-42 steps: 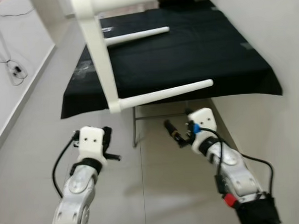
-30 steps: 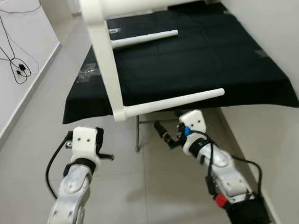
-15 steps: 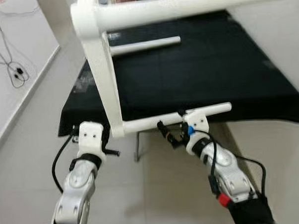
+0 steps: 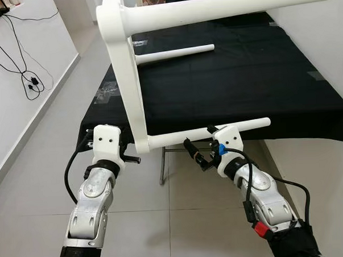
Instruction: Building children table
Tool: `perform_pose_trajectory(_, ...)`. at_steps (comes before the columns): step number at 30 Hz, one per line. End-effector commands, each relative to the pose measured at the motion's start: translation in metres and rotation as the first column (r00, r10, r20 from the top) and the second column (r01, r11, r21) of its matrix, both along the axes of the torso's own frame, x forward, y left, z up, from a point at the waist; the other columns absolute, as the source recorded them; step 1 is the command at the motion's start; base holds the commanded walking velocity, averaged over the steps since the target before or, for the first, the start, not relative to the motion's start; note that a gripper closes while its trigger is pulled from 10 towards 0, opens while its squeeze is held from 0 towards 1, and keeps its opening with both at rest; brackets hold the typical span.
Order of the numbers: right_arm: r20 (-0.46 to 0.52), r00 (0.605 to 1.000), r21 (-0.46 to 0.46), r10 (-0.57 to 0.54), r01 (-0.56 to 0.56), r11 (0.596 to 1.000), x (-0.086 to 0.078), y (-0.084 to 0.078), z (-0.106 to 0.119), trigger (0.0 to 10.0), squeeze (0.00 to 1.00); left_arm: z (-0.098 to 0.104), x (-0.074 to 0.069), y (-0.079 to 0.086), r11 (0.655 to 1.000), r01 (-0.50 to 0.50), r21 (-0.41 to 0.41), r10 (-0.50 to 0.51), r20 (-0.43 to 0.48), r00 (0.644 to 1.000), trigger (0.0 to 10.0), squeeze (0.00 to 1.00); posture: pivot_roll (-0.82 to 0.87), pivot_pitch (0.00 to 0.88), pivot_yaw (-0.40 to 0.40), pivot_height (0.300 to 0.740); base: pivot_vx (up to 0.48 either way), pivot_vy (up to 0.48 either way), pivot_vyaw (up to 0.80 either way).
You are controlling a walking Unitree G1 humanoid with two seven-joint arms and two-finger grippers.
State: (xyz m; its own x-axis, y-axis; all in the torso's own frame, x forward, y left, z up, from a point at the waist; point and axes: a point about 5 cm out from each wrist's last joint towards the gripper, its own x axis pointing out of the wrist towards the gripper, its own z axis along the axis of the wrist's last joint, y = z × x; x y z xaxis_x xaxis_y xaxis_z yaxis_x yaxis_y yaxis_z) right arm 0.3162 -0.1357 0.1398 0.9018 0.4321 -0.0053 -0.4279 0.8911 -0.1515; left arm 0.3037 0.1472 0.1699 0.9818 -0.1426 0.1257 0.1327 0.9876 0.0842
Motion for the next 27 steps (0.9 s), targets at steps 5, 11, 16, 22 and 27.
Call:
perform_pose_trajectory(5,0.007,1.0,0.011,0.004,-0.004,1.0,-0.003,0.009,-0.003,10.0,0.0,-0.016,-0.006,0.006,0.999,0.018,0.028,-0.016,-0.069,0.998,10.0,0.0,-0.03,0.078,0.149,0.74,0.0,0.0,0.0)
perform_pose_trajectory(11,0.015,1.0,0.046,-0.002,0.001,0.999,-0.004,0.019,-0.003,10.0,0.0,-0.032,-0.015,0.014,0.997,0.056,0.053,-0.048,-0.135,0.99,10.0,0.0,-0.02,0.074,0.207,0.74,0.0,0.0,0.0)
perform_pose_trajectory(16,0.019,1.0,0.065,-0.004,0.002,0.998,-0.005,0.024,-0.002,10.0,0.0,-0.032,-0.012,0.02,0.996,0.069,0.063,-0.059,-0.14,0.988,10.0,0.0,-0.01,0.079,0.235,0.74,0.0,0.0,0.0)
perform_pose_trajectory(22,0.016,1.0,0.067,-0.009,0.008,0.998,-0.005,0.026,-0.003,10.0,0.0,-0.031,-0.011,0.02,0.995,0.061,0.073,-0.051,-0.128,0.99,10.0,0.0,-0.02,0.081,0.204,0.74,0.0,0.0,0.0)
perform_pose_trajectory(27,0.01,1.0,0.045,-0.01,0.009,0.999,-0.004,0.024,-0.006,10.0,0.0,-0.031,-0.011,0.019,0.997,0.051,0.059,-0.044,-0.112,0.993,10.0,0.0,-0.03,0.074,0.168,0.74,0.0,0.0,0.0)
